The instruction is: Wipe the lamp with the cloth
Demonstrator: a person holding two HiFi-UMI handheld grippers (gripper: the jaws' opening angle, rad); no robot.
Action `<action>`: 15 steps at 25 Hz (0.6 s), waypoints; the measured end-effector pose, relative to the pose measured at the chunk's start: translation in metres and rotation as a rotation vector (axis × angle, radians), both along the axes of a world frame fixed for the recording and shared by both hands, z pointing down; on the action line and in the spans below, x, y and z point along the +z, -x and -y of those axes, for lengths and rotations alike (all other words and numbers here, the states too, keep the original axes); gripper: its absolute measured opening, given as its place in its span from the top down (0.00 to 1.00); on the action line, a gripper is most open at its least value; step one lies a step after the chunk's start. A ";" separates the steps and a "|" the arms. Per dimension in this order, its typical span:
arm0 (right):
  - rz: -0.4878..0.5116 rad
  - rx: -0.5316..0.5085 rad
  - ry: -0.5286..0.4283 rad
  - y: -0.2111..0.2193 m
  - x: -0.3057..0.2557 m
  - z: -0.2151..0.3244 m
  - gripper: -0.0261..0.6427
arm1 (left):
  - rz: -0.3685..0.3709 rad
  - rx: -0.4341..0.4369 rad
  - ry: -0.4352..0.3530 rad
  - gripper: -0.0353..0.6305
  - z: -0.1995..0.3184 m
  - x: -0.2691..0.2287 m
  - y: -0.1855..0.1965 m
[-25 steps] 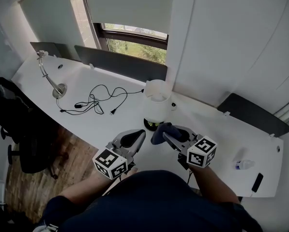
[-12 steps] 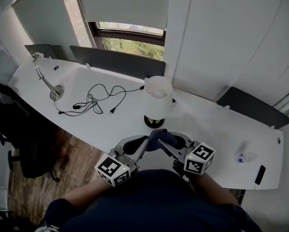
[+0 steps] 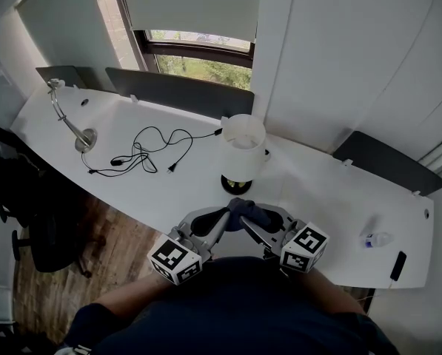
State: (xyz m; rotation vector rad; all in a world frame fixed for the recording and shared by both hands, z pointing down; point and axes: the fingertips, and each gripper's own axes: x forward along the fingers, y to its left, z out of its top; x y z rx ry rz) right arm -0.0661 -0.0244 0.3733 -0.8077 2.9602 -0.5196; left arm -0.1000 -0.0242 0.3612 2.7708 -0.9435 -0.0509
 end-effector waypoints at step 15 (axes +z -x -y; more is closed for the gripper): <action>0.001 -0.014 0.006 0.002 0.005 0.003 0.80 | 0.008 -0.008 0.008 0.94 0.001 0.002 0.000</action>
